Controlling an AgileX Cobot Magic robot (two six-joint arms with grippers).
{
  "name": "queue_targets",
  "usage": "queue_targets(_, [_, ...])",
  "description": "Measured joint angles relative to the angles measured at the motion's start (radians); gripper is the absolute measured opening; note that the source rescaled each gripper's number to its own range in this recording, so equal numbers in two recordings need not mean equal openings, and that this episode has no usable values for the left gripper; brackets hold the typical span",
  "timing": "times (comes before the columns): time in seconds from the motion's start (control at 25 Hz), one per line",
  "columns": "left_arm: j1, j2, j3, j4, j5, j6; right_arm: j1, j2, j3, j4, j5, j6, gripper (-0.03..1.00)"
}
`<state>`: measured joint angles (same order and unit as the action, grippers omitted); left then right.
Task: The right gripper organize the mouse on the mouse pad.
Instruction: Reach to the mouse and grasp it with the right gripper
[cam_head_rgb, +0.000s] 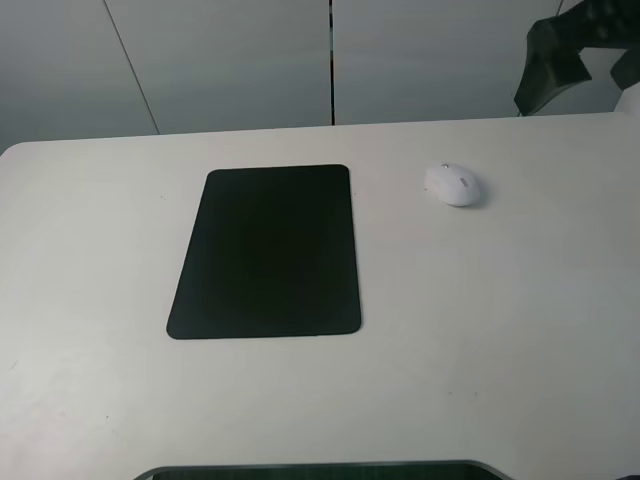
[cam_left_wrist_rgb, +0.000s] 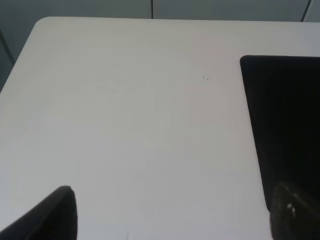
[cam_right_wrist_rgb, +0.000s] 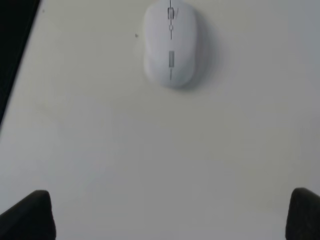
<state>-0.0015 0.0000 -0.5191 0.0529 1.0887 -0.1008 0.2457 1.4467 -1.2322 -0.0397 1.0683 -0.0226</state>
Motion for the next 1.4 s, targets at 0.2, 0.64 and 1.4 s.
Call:
queue_targets(0.2, [0.000,0.000,0.000,0.000,0.000,0.000,0.002,0.143,-0.098,0.000,0.004,0.010,1.00])
queue_targets(0.64, [0.000,0.000,0.000,0.000,0.000,0.000,0.021,0.394,-0.187,-0.010,-0.019,0.007,1.00])
queue_targets(1.4, [0.000,0.000,0.000,0.000,0.000,0.000,0.021,0.707,-0.416,-0.032,-0.001,-0.042,1.00])
